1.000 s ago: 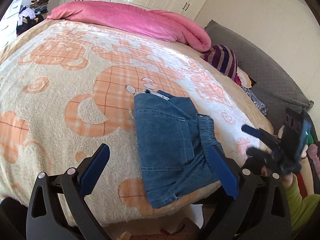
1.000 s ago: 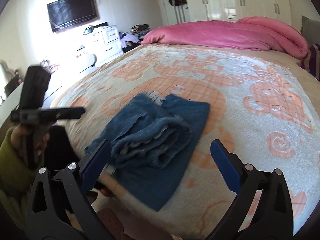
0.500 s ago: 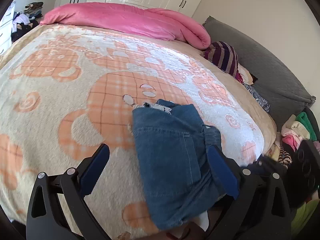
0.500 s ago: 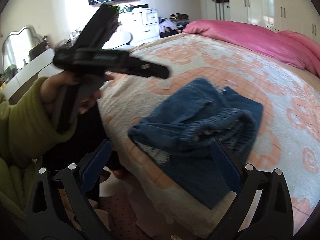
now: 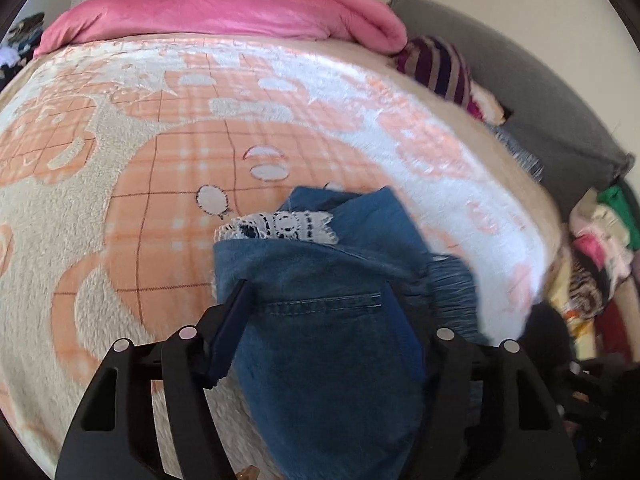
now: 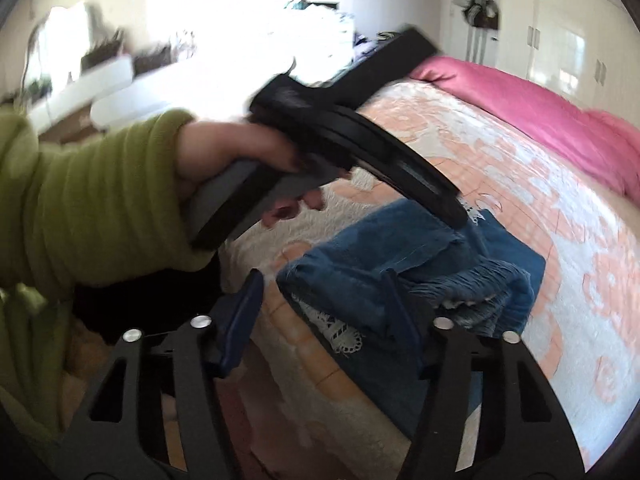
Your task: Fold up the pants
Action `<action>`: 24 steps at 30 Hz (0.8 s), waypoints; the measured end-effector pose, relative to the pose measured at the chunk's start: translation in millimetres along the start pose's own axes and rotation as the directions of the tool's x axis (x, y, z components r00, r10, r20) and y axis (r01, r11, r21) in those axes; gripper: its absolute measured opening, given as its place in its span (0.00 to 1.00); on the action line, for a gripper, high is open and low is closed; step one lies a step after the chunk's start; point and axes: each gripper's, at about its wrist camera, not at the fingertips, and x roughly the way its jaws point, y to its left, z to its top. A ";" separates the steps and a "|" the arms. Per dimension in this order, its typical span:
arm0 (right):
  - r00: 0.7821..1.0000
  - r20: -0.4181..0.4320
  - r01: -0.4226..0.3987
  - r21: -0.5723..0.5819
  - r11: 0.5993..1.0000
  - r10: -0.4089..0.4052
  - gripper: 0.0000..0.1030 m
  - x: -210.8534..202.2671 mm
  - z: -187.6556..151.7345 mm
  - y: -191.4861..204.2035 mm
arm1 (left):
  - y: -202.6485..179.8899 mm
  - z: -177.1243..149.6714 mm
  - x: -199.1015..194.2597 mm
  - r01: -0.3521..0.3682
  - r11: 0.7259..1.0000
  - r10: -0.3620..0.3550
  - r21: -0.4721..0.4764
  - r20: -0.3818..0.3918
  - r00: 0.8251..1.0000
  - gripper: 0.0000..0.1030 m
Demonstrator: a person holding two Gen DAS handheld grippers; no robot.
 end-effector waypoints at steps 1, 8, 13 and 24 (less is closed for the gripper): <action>1.000 -0.015 0.011 -0.022 1.000 -0.011 0.44 4.4 0.2 1.7 | 1.8 -0.8 3.2 -0.001 1.000 0.001 -0.003 -0.004 1.000 0.63; 0.997 -0.068 0.019 -0.084 0.996 -0.025 0.34 33.8 15.5 0.2 | 13.0 -3.3 7.1 0.029 0.999 -0.029 -0.027 0.009 1.000 0.63; 0.991 -0.119 -0.077 -0.115 0.990 0.064 0.03 39.4 22.2 8.0 | 18.1 -3.1 8.7 0.064 0.996 -0.063 -0.062 0.015 0.998 0.69; 0.978 -0.176 -0.114 -0.008 0.994 0.110 0.02 29.9 -22.2 3.1 | 15.2 -3.9 10.5 0.077 0.996 -0.076 -0.050 0.023 0.997 0.73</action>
